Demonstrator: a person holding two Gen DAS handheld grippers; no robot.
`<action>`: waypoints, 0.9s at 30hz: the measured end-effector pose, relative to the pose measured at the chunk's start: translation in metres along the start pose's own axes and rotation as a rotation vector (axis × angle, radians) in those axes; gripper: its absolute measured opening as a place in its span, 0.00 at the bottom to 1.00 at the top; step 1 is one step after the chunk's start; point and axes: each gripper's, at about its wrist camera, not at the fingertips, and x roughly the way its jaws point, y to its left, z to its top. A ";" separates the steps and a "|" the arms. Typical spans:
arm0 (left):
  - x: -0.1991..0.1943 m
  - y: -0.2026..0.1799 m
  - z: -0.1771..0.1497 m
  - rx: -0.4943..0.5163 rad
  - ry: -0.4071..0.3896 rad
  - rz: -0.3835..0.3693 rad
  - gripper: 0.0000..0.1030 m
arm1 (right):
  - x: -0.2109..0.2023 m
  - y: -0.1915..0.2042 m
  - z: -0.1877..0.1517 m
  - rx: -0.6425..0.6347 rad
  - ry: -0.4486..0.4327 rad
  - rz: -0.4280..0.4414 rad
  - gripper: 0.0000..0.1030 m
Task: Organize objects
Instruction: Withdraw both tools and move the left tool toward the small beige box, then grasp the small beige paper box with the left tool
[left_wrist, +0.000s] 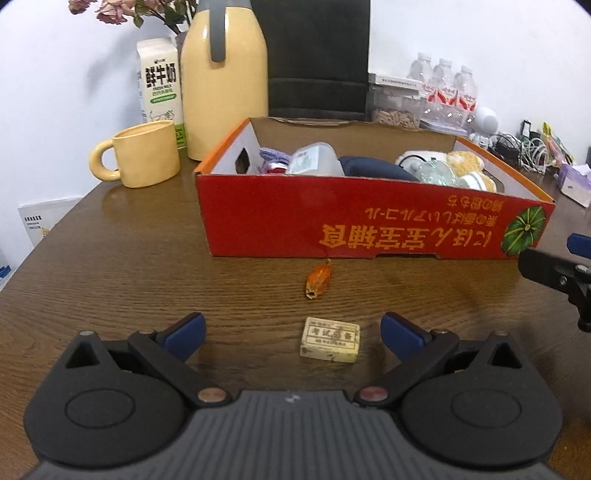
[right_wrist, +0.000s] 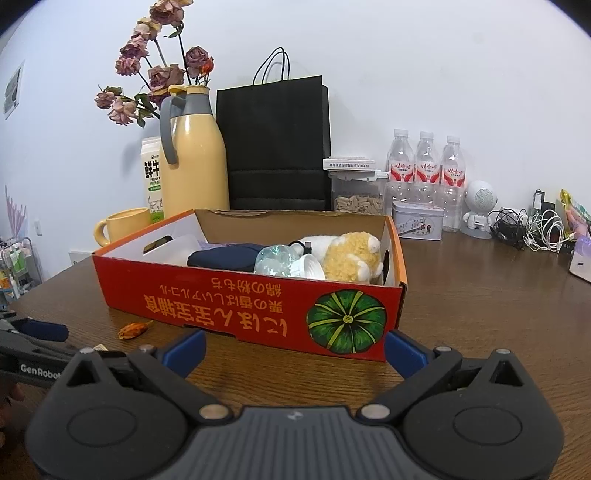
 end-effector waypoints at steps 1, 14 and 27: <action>0.001 0.000 0.000 0.002 0.010 -0.002 1.00 | 0.000 0.000 0.000 0.001 0.001 0.000 1.00; -0.006 -0.008 -0.002 0.050 -0.015 -0.047 0.58 | 0.003 0.000 0.000 0.001 0.010 -0.003 1.00; -0.013 -0.008 -0.005 0.049 -0.039 -0.109 0.30 | 0.011 -0.004 0.000 0.023 0.066 -0.022 1.00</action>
